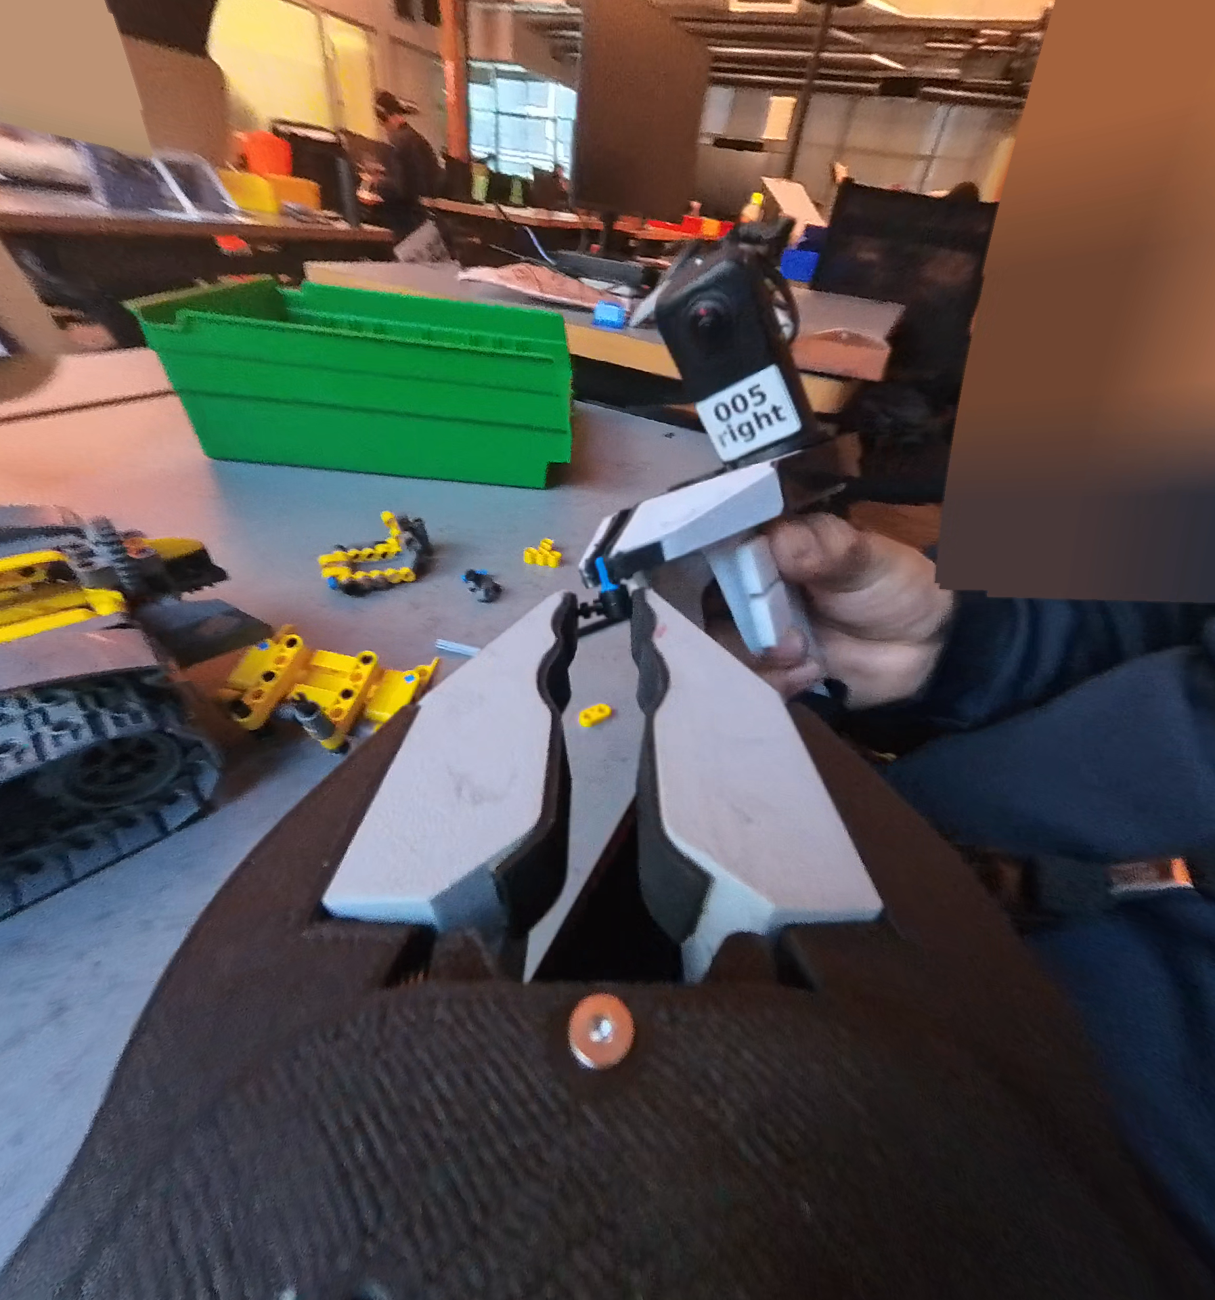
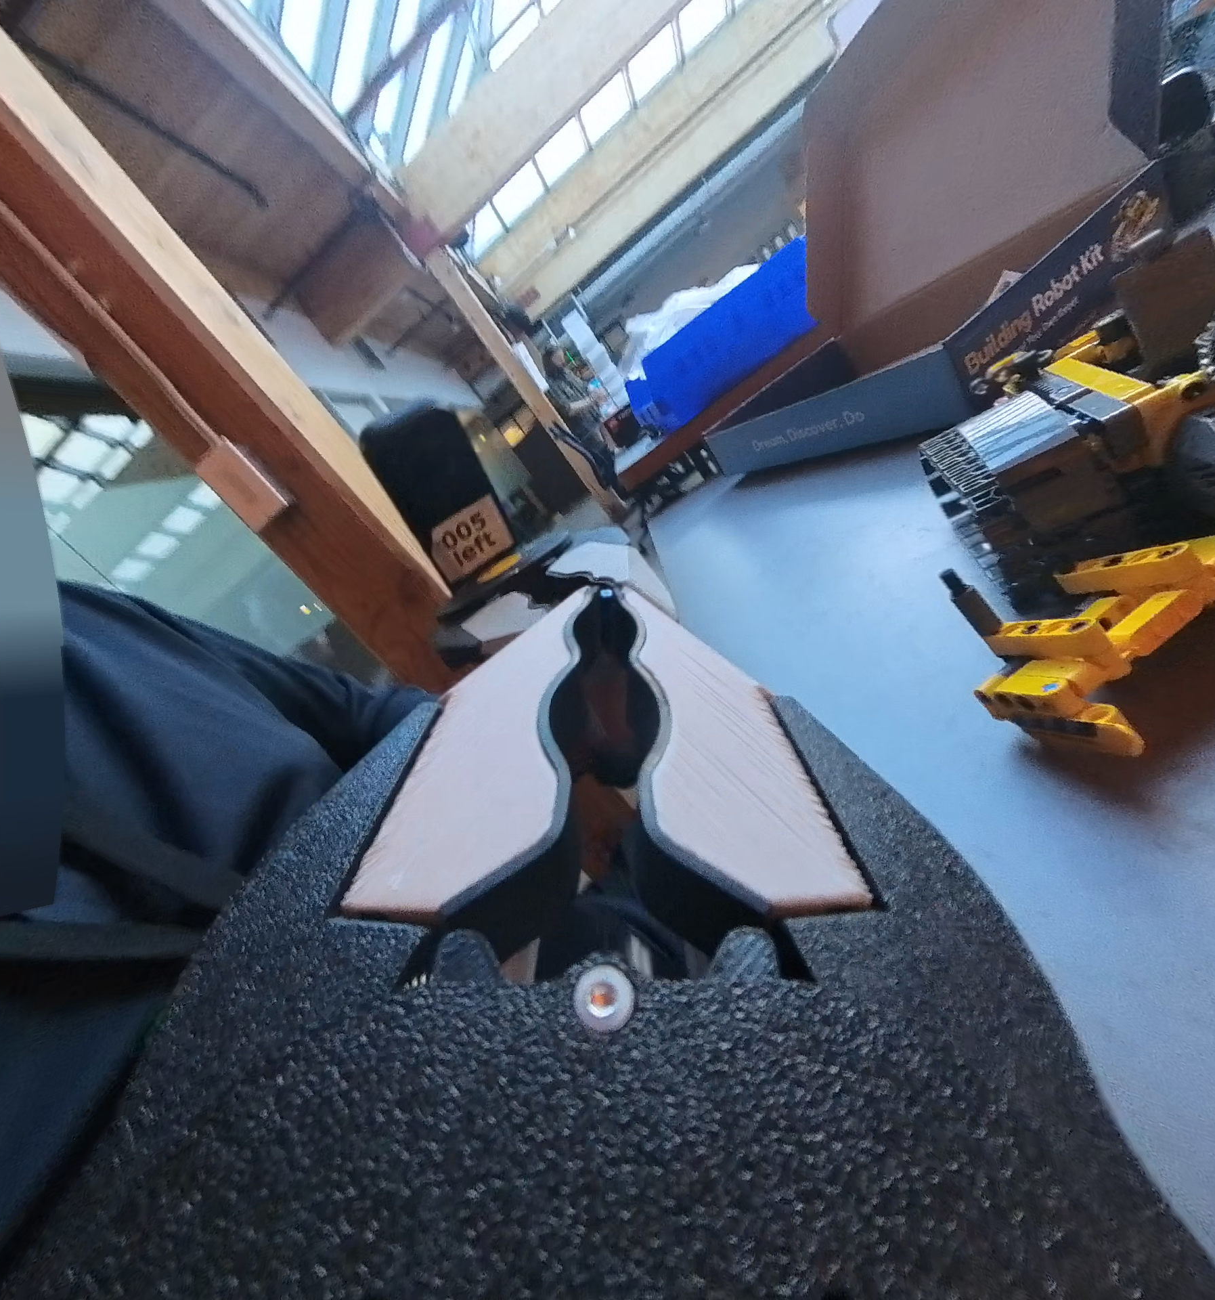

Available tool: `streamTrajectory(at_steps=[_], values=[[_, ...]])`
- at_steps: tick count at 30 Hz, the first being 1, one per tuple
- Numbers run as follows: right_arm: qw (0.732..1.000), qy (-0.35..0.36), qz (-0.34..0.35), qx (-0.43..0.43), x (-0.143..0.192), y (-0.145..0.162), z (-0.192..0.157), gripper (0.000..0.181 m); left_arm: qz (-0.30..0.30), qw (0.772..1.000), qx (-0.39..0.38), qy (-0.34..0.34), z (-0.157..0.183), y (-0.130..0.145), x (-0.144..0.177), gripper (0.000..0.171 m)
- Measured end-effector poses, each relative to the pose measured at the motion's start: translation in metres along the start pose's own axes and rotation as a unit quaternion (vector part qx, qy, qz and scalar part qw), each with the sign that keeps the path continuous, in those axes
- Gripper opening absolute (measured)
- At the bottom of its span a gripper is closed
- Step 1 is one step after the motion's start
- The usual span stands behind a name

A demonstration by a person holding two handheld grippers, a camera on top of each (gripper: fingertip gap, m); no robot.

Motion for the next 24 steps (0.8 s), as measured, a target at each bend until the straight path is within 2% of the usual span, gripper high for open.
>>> streamTrajectory(at_steps=[3,7,14,24], values=[[0.999,-0.006,0.014,-0.042,-0.003,-0.003,0.003,0.0,-0.003,1.0,0.007,-0.019,-0.005,-0.001,0.001,0.013],[0.999,0.036,0.002,0.018,-0.006,0.001,0.004,0.003,-0.005,1.0,0.011,-0.017,-0.006,0.002,0.001,0.013],[0.998,0.038,-0.004,0.046,-0.008,0.001,0.004,0.0,0.002,1.0,0.022,-0.007,-0.004,0.001,0.003,0.013],[0.998,0.016,0.054,-0.04,-0.018,-0.015,0.006,0.0,0.052,0.998,0.035,-0.028,-0.016,-0.013,0.009,0.013]])
Point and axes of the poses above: each gripper's, where its closed fingertips meet, x back along the fingers, y out of its underside, z = x × y across the jaws, the point moved 1 cm from there along x, back along the fingers, and after that the axes turned 5 degrees about y, right-handed, at the moved point
